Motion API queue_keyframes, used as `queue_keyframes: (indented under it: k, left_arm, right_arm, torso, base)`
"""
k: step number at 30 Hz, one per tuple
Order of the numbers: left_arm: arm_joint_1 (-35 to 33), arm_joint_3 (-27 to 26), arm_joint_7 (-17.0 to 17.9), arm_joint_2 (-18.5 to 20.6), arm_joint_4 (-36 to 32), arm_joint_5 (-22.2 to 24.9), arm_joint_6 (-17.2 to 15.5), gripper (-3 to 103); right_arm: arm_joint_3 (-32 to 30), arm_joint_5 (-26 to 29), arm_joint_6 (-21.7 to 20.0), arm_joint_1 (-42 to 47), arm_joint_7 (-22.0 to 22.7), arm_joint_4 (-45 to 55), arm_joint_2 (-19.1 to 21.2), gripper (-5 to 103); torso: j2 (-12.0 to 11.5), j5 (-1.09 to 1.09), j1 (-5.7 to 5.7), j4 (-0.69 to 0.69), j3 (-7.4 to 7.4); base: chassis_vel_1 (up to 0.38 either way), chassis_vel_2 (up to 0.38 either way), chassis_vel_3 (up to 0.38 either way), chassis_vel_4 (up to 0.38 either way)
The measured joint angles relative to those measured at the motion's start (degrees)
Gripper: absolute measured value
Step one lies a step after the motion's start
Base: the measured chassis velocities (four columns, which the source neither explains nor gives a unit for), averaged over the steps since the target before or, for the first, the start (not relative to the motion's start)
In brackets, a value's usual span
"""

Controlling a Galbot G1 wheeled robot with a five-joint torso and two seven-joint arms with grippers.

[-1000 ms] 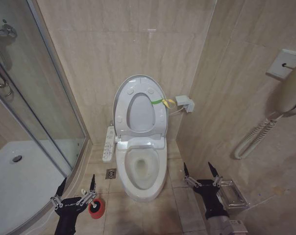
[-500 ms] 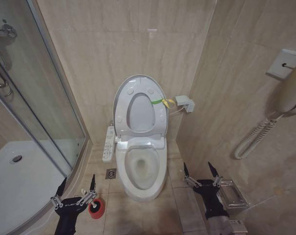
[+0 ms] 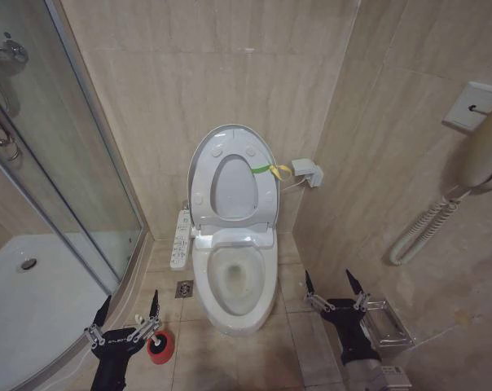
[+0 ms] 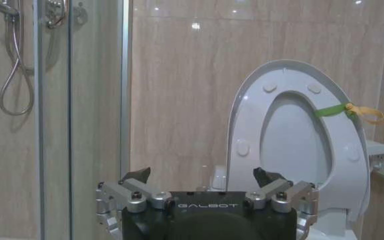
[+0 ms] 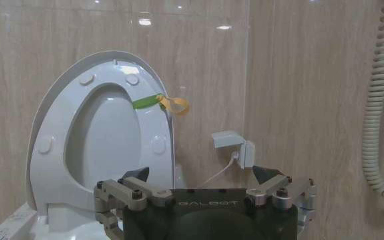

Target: Open the toilet lid, clean the toilet bowl with a toilet brush, close the toilet lid, and flush.

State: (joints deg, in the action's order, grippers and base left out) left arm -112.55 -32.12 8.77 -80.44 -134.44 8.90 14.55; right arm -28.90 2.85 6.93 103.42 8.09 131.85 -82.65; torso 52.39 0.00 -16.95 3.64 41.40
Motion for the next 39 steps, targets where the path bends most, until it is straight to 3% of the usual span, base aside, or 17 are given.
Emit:
queue_keyframes:
  k: [39]
  left_arm:
    - [0.0,0.0,0.0,0.0,0.0,0.0,0.0,100]
  right_arm:
    - [0.0,0.0,0.0,0.0,0.0,0.0,0.0,100]
  torso:
    - [0.0,0.0,0.0,0.0,0.0]
  base:
    - [0.0,0.0,0.0,0.0]
